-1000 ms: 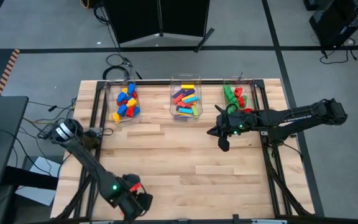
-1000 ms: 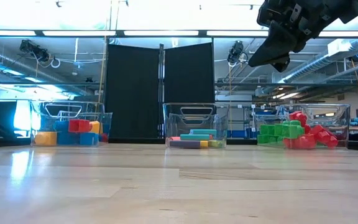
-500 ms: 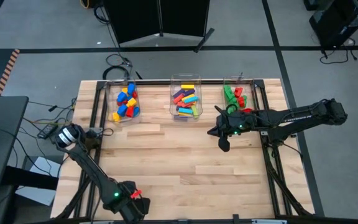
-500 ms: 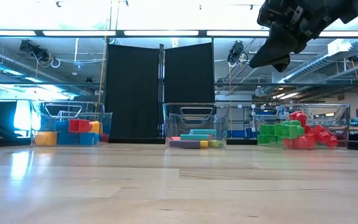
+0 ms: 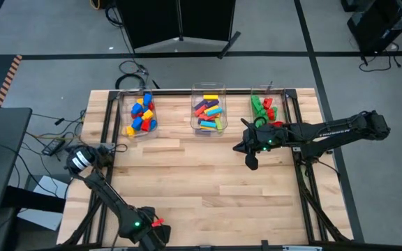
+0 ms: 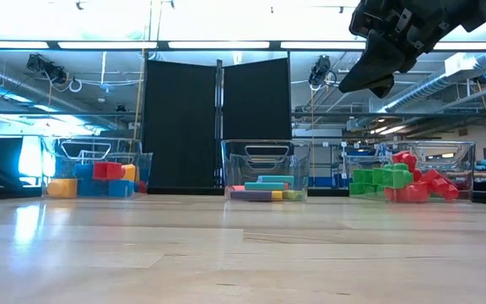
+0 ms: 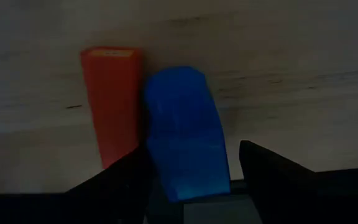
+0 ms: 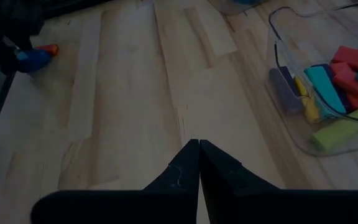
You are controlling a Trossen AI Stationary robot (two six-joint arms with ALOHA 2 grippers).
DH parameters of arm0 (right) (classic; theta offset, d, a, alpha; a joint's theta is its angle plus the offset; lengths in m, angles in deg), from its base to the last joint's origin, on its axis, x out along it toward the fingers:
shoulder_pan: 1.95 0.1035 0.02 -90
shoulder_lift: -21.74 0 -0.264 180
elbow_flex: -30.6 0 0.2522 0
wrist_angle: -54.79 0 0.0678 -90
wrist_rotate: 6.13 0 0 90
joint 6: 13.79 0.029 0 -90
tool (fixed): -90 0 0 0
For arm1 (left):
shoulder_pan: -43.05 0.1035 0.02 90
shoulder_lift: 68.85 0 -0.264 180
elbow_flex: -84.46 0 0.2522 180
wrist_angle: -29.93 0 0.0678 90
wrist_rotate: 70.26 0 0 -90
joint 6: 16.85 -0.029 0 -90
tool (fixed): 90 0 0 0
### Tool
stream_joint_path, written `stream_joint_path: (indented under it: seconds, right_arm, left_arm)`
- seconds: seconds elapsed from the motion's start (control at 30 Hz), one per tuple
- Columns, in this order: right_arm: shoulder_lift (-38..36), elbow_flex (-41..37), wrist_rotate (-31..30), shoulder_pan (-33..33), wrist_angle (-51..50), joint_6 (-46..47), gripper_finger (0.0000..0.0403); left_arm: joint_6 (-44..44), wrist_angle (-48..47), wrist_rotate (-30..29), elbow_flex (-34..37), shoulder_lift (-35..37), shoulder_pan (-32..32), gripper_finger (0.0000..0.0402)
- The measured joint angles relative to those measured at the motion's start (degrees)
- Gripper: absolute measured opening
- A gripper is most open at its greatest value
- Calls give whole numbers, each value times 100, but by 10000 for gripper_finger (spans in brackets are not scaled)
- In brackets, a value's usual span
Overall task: Sort blocks by size
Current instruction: Put the blue 1 stud game piece into the left transparent bin
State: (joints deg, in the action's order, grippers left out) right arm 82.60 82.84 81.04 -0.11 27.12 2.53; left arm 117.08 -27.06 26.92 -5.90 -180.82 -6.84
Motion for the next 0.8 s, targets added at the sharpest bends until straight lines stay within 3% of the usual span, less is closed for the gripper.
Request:
stream_joint_path:
  seconds: [0.27,0.5,0.8]
  right_arm:
    - [-2,0,0,0,2,0,24]
    - [-2,0,0,0,4,0,24]
    - [-2,0,-1,0,4,-1,23]
  left_arm:
    - [-5,-174,-24,0,-96,22,225]
    - [-295,-226,-27,0,-94,95,140]
    - [-977,-136,-635,0,156,428,137]
